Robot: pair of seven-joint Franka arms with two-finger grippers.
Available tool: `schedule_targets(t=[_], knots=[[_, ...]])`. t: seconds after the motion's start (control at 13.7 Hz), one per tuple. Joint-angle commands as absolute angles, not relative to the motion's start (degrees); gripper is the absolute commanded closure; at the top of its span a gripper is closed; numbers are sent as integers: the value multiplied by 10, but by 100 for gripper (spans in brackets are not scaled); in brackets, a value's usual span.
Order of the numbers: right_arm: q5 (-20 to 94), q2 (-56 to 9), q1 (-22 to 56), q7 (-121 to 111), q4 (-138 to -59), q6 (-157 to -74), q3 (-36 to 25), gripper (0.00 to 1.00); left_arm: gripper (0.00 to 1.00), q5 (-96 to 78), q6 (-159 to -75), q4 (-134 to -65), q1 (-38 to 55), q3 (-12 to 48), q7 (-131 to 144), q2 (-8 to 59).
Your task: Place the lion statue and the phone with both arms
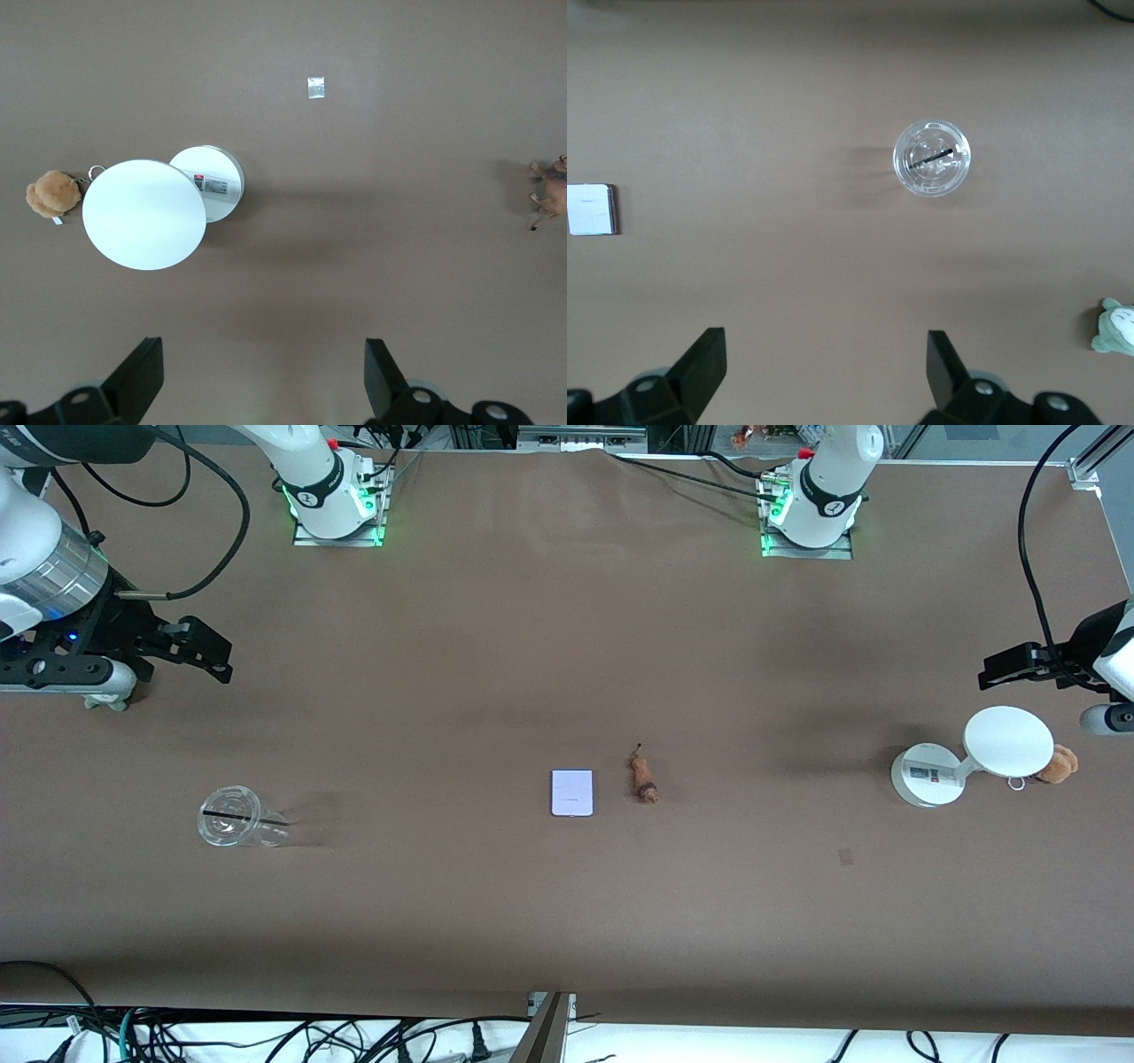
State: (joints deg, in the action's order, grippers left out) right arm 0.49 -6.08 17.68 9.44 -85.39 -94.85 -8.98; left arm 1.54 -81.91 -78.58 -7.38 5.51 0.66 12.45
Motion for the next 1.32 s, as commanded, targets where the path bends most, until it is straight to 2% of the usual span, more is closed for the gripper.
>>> schedule_targets(t=[0.0,0.95,1.24], knots=[[15,-62,178,88,-845,-943,-90,0,0,1,-812,-766,-78,56,-5,134],[15,-62,179,87,-844,-940,-89,0,0,-3,-814,-765,-77,58,-6,150],[15,-62,179,87,-844,-940,-89,0,0,-59,-818,-765,-44,62,60,168]])
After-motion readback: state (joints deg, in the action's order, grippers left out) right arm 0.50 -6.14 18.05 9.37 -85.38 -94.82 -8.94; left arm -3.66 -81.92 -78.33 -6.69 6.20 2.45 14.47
